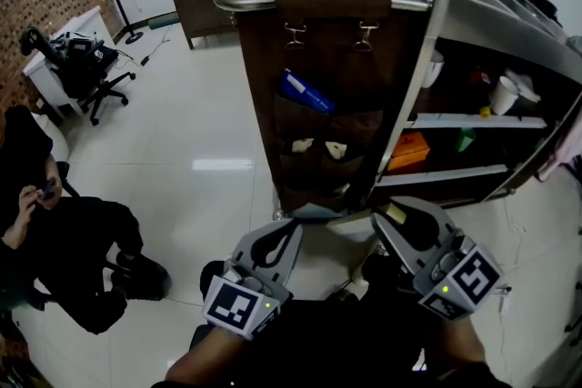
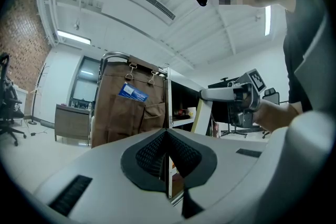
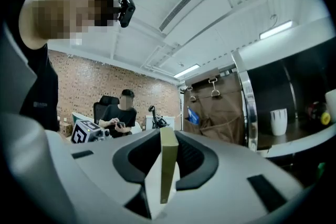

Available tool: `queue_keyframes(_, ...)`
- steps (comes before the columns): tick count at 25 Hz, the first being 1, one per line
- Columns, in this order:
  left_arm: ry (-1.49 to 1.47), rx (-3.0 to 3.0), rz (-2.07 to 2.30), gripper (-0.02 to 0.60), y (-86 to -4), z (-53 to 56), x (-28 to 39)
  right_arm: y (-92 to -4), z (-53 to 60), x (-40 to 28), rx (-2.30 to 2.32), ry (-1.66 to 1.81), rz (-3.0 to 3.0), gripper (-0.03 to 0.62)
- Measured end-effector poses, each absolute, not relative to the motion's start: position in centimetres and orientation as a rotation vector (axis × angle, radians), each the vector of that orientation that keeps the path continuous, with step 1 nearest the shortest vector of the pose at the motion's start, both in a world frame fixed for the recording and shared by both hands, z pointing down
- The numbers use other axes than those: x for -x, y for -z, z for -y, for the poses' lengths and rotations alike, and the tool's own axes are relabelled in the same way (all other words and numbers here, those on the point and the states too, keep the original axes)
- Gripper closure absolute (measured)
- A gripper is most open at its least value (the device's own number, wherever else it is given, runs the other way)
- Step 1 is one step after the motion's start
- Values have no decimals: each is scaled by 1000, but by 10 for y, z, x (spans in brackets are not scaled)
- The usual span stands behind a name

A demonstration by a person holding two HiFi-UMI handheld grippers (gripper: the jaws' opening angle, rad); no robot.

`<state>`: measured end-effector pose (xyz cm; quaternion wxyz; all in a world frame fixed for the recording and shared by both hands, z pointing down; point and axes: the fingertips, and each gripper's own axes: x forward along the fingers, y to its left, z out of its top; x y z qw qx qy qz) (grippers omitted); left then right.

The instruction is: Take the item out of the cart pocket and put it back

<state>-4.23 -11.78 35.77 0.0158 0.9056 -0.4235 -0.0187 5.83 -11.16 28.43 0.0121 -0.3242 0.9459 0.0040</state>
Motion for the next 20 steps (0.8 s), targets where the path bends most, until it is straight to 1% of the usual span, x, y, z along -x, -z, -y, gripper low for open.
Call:
queue_keyframes(12,63,-2809,1331,581,-357,124,45,-199,138,-68,1058,-304,-2853,507)
queue_keyframes(16,61,-2805,1320,581,-360,123,43,-177,150,-77,1076,-298,-2804,507)
queue_keyframes(20,54,-2806,1316,581,-363,124,42,-153,161,-81,1112,-407,-2769,507)
